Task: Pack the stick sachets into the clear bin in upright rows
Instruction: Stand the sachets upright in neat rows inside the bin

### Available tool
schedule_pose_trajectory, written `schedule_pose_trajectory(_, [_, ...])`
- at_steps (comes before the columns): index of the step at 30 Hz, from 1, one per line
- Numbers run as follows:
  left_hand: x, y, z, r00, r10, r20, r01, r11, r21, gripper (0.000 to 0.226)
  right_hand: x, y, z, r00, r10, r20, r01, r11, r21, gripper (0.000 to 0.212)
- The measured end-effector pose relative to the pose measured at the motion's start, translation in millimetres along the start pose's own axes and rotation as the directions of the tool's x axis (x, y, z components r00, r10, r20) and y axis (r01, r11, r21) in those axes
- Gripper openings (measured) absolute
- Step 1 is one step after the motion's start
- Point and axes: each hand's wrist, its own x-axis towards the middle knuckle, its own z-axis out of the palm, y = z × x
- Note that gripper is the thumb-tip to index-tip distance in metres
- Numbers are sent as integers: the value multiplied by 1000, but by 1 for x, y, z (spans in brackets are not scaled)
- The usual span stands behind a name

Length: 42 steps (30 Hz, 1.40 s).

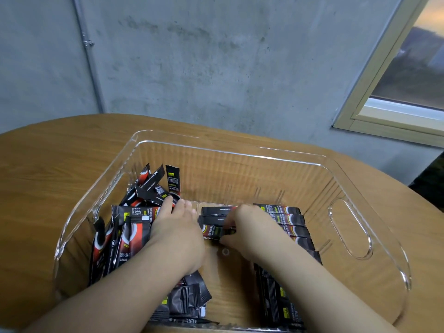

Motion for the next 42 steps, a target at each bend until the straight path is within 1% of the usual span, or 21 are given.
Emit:
schedule_pose_trajectory(2, [0,0,1,1000,3,-10,-4,1000,-19,68,0,-1,8,997,-80,-8,80,997,-15,16])
schedule_pose_trajectory(4, [0,-1,0,1000,11,-15,-11,999,-37,68,0,0,15,986,-165,-6,165,986,-7,35])
schedule_pose_trajectory(5, [-1,-1,0,1000,15,-16,-16,999,-42,67,1,0,18,980,-198,-9,198,980,-7,37])
schedule_pose_trajectory(8, [-1,-1,-1,1000,24,-21,-25,998,-50,65,3,1,22,969,-244,-33,243,969,-39,31])
schedule_pose_trajectory(10, [-2,-2,0,999,25,-28,-26,998,-60,64,3,2,23,974,-225,-38,223,974,-44,29])
schedule_pose_trajectory(14, [-2,-1,-1,999,13,-31,-14,998,-59,66,5,7,25,983,-174,-58,172,984,-40,34])
schedule_pose_trajectory(18, [1,0,-2,1000,1,9,-1,999,-38,68,3,6,24,985,-167,-49,167,986,-9,33])
schedule_pose_trajectory(22, [1,0,-3,999,-10,33,10,1000,-8,67,2,5,21,982,-178,-56,176,984,-27,30])
schedule_pose_trajectory(28, [1,0,-3,1000,-1,20,1,1000,-4,68,0,5,19,977,-182,-112,180,983,-23,28])
schedule_pose_trajectory(31, [0,-1,-3,1000,10,21,-10,1000,-2,68,1,5,19,982,-163,-92,162,987,-18,32])
schedule_pose_trajectory(34, [0,-2,-3,1000,18,0,-18,999,-31,67,1,6,18,989,-134,-69,133,991,-8,28])
schedule_pose_trajectory(38, [-2,-4,-1,999,26,-29,-28,998,-61,64,-1,6,14,989,-137,-46,141,986,94,21])
schedule_pose_trajectory(42, [-2,-5,-1,999,29,-45,-32,997,-64,62,-2,7,11,993,-117,33,109,977,183,25])
